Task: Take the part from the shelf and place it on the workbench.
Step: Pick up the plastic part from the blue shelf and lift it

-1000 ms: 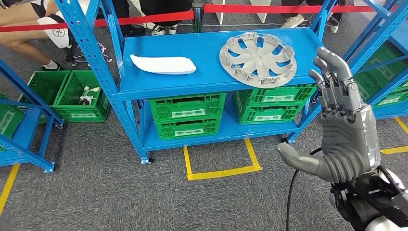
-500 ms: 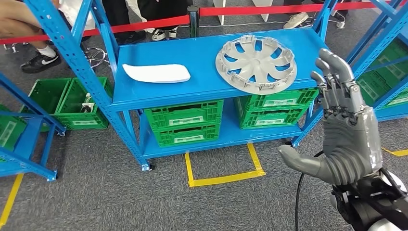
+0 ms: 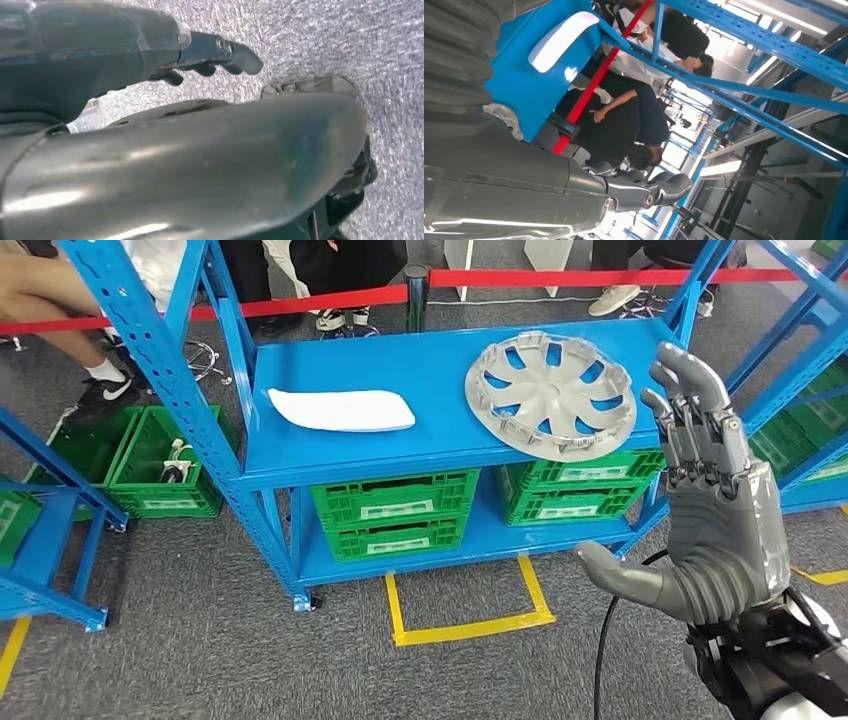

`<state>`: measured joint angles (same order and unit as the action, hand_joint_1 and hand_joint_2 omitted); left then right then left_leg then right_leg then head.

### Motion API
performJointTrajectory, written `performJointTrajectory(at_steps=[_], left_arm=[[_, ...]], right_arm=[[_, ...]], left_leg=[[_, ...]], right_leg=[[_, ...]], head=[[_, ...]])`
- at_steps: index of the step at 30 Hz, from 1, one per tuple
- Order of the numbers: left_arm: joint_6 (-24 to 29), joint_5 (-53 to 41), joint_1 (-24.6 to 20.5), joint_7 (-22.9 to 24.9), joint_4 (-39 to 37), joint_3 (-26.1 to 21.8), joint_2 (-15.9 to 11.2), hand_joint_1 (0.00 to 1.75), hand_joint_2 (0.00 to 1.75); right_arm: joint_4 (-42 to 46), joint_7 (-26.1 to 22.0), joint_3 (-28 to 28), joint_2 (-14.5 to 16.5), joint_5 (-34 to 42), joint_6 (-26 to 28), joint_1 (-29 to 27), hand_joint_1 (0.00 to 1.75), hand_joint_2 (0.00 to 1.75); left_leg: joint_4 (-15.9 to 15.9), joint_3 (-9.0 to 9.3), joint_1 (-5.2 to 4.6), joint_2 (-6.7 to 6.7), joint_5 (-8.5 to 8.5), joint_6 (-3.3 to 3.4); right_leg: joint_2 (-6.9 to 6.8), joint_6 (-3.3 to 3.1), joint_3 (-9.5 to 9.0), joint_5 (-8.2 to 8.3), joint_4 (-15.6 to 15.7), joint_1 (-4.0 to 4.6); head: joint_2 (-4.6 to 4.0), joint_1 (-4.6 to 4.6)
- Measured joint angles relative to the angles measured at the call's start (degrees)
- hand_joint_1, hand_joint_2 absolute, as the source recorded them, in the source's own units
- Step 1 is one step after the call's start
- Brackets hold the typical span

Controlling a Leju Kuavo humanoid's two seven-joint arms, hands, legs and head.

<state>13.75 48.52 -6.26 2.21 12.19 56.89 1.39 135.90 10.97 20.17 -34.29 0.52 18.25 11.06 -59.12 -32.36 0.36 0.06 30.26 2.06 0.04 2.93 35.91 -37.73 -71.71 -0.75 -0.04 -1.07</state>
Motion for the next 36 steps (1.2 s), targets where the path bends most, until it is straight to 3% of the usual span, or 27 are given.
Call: performJointTrajectory(at_steps=[1, 2, 4, 6, 11, 13, 15, 16, 17, 20, 22, 24, 27, 31, 32, 33, 35, 36], left_arm=[[0.0, 0.0, 0.0, 0.0, 0.0, 0.0, 0.0, 0.00, 0.00], [0.0, 0.0, 0.1, 0.0, 0.0, 0.0, 0.0, 0.00, 0.00], [0.0, 0.0, 0.0, 0.0, 0.0, 0.0, 0.0, 0.00, 0.00], [0.0, 0.0, -0.1, 0.0, 0.0, 0.0, 0.0, 0.00, 0.00], [0.0, 0.0, -0.1, 0.0, 0.0, 0.0, 0.1, 0.00, 0.00], [0.0, 0.0, -0.2, 0.0, 0.0, 0.0, 0.0, 0.00, 0.00], [0.0, 0.0, -0.3, 0.0, 0.0, 0.0, 0.0, 0.00, 0.00], [0.0, 0.0, -0.2, 0.0, 0.0, 0.0, 0.0, 0.00, 0.00], [0.0, 0.0, -0.1, 0.0, 0.0, 0.0, 0.0, 0.00, 0.00], [0.0, 0.0, 0.0, 0.0, 0.0, 0.0, -0.1, 0.00, 0.00], [0.0, 0.1, 0.0, 0.0, 0.0, 0.0, -0.3, 0.00, 0.00], [0.0, 0.1, 0.1, 0.0, 0.0, 0.0, -0.5, 0.00, 0.00], [0.0, 0.2, 0.1, -0.1, 0.0, 0.0, -0.6, 0.00, 0.00], [-0.2, 0.2, 0.1, -0.2, 0.0, 0.0, -0.2, 0.00, 0.00], [-0.3, 0.2, 0.1, -0.2, 0.0, 0.0, -0.1, 0.00, 0.00], [-0.5, 0.2, 0.2, -0.2, 0.0, 0.0, -0.1, 0.00, 0.00], [-0.8, 0.2, 0.1, 0.0, 0.0, 0.0, 0.0, 0.00, 0.00], [-0.9, 0.2, 0.1, 0.0, 0.0, 0.0, 0.0, 0.00, 0.00]], right_arm=[[0.0, 0.0, 0.0, 0.0, 0.0, 0.0, -0.1, 0.00, 1.75], [0.0, 0.0, 0.0, 0.0, 0.0, 0.0, -0.1, 0.00, 1.75], [0.0, 0.0, 0.0, 0.0, 0.0, 0.0, -0.1, 0.00, 1.75], [0.0, 0.0, 0.0, 0.0, 0.0, 0.0, -0.1, 0.00, 1.75], [0.0, 0.0, 0.0, 0.0, 0.0, 0.0, -0.2, 0.00, 1.75], [0.0, 0.0, 0.0, 0.1, 0.0, -0.1, -0.1, 0.00, 1.75], [0.0, 0.0, 0.0, 0.1, 0.0, -0.1, -0.1, 0.00, 1.75], [0.0, 0.0, 0.0, 0.2, 0.0, -0.2, -0.1, 0.00, 1.75], [0.0, 0.0, 0.0, 0.2, 0.0, -0.2, -0.1, 0.00, 1.75], [0.0, -0.1, 0.0, 0.4, 0.0, -0.2, -0.1, 0.00, 1.75], [-0.1, -0.2, 0.0, 0.5, 0.0, -0.1, -0.2, 0.00, 1.75], [-0.2, -0.1, 0.0, 0.5, -0.6, 0.0, -0.3, 0.00, 1.75], [-0.4, 0.6, -0.2, 0.4, -2.3, 0.2, -0.2, 0.00, 1.75], [-1.2, 4.4, -0.5, -0.5, -3.9, -0.4, -0.1, 0.00, 1.75], [-1.7, 5.7, -0.7, -0.9, -4.2, -0.8, -0.1, 0.00, 1.75], [-2.4, 7.0, -1.0, -1.4, -4.5, -1.2, 0.0, 0.00, 1.75], [-3.6, 9.3, -1.9, -2.7, -5.1, -2.3, 0.3, 0.00, 1.75], [-4.2, 10.3, -2.3, -3.3, -5.5, -2.8, 0.6, 0.00, 1.75]], left_leg=[[0.0, 0.47, -0.01, 0.03, 0.42, -0.03], [0.0, 1.06, -0.02, 0.03, 0.88, -0.10], [0.0, 2.50, -0.02, 0.02, 1.92, -0.38], [0.1, 3.39, -0.07, 0.01, 2.74, -0.87], [-1.3, 4.05, -0.24, 0.17, 3.52, -2.55], [-6.2, 1.50, -0.16, 0.05, 5.34, -2.97], [-12.7, -3.13, -0.09, -0.06, 7.91, -3.25], [-14.5, -4.97, -0.08, -0.08, 8.32, -3.26], [-14.5, -5.96, -0.09, -0.09, 7.53, -3.16], [-6.1, -4.56, -0.51, -0.04, -0.02, -1.91], [-1.8, -3.63, -1.11, -0.13, -2.13, -0.96], [-0.5, -3.13, -1.43, -0.31, -1.74, -0.42], [0.8, -0.91, -0.85, -0.39, -1.74, 0.12], [1.2, 0.95, -0.45, -0.26, -0.39, 0.05], [1.2, 1.53, -0.35, -0.24, 0.12, -0.09], [1.2, 2.24, -0.21, -0.23, 0.67, -0.29], [1.2, 3.79, 0.02, -0.24, 1.90, -0.85], [1.2, 4.31, 0.05, -0.26, 2.42, -1.20]], right_leg=[[0.00, 0.05, 1.64, -0.10, -1.4, 0.00], [-0.01, 0.01, 2.30, 1.06, -0.9, 0.00], [-0.02, -0.29, 1.06, 6.55, 5.2, 0.01], [-0.11, -0.82, -0.33, 9.47, 10.7, 0.23], [-0.20, -2.76, -2.04, 9.55, 13.1, 0.29], [-0.27, -3.35, -3.39, 9.16, 13.7, 0.19], [-0.27, -3.66, -4.15, 8.54, 13.9, 0.29], [-0.21, -3.69, -4.56, 8.14, 13.9, 0.34], [-0.14, -3.69, -5.12, 7.69, 13.9, 0.40], [-0.11, -3.53, -7.16, 6.18, 14.0, 0.55], [-0.08, -3.05, -7.73, 5.47, 14.2, 0.39], [-0.01, -2.34, -8.19, 5.37, 14.1, 0.24], [0.00, -1.50, -7.76, 4.60, 11.2, 0.20], [0.00, -0.06, 0.27, 0.31, -0.2, -0.18], [-0.02, 0.14, 1.48, 0.61, -0.7, -0.32], [-0.03, 0.31, 1.84, 2.18, 0.6, -0.48], [-0.02, 0.57, 0.77, 7.76, 6.8, -0.77], [-0.09, 0.53, 0.24, 9.46, 9.8, -0.75]], head=[[0.00, -0.15], [0.00, -0.32], [0.00, -0.78], [0.00, -1.12], [0.00, -0.95], [0.00, -0.38], [0.00, 0.27], [0.00, 0.50], [0.00, 0.73], [0.00, 1.26], [0.00, 1.32], [0.00, 1.41], [0.00, 1.18], [0.00, 0.34], [0.00, 0.22], [0.00, 0.15], [0.00, -0.08], [0.00, -0.22]])
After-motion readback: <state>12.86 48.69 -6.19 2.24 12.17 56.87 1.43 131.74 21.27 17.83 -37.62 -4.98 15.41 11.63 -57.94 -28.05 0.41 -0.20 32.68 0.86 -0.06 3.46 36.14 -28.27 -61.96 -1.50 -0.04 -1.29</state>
